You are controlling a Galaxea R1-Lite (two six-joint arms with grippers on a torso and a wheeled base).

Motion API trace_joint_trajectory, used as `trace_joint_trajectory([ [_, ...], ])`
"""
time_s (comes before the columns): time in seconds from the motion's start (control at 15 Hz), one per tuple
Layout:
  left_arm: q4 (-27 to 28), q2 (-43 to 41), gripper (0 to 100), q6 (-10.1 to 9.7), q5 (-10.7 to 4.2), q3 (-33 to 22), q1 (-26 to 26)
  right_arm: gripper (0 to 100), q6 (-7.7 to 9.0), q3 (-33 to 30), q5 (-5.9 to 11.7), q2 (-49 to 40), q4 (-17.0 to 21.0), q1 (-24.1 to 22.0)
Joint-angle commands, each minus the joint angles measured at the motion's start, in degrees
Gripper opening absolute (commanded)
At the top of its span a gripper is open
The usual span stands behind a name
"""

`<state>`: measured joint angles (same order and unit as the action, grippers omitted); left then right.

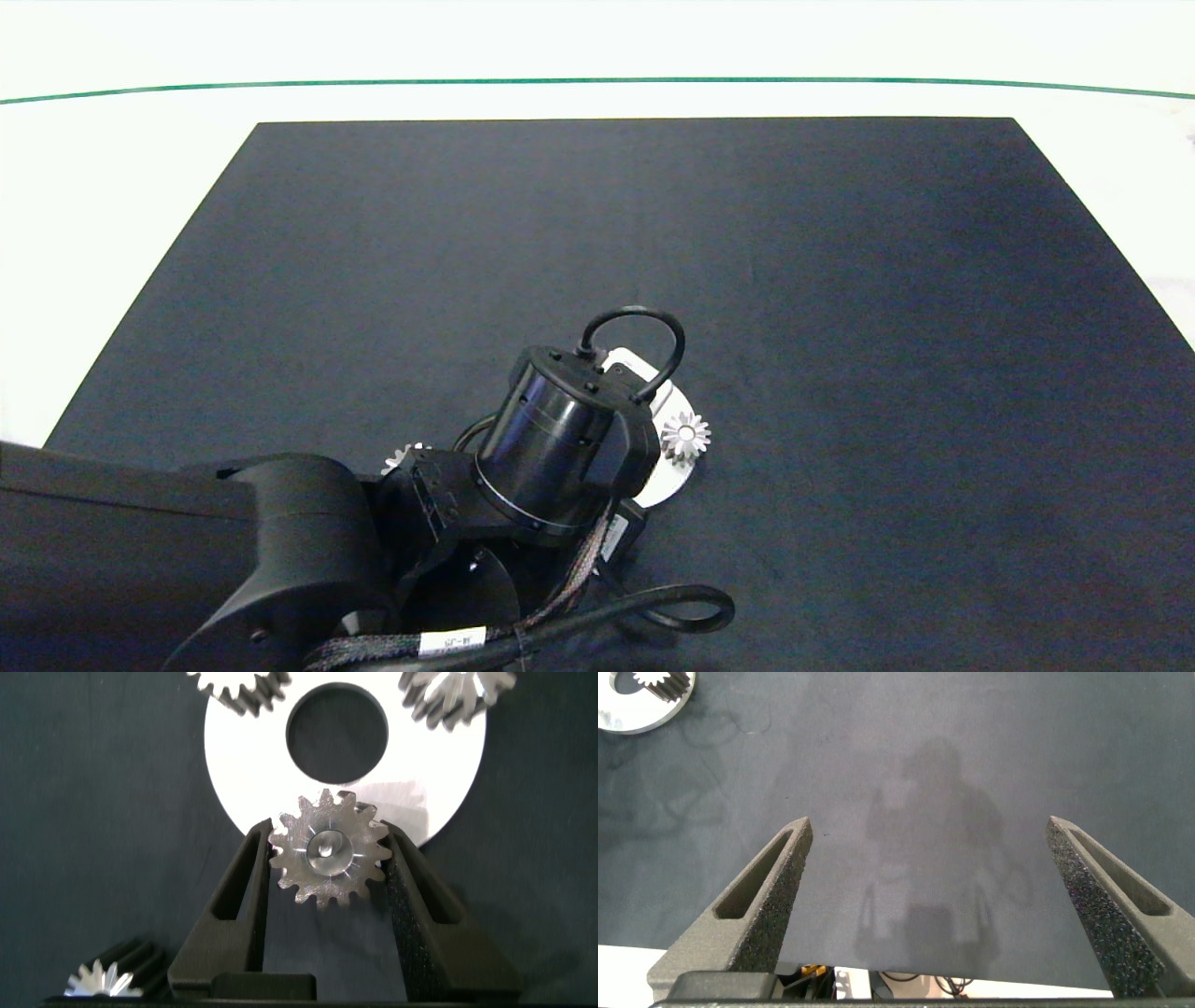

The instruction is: Remove an incorrectly installed larger gear and replace it with the correct smaller gear

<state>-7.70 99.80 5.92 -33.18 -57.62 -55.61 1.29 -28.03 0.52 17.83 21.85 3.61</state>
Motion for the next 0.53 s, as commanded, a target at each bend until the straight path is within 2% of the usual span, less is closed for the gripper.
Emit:
trace_joint_trajectory([
  [0.07, -0.1, -1.4, 16, 0.05, -0.22, 1.2, 0.1, 100, 0.11, -0.1, 0.09, 0.0, 0.1, 0.0],
  [0.53, -0.4, -0.7, 16, -0.04, -0.22, 1.4, 0.2, 100, 0.11, -0.1, 0.09, -0.3, 0.1, 0.0],
])
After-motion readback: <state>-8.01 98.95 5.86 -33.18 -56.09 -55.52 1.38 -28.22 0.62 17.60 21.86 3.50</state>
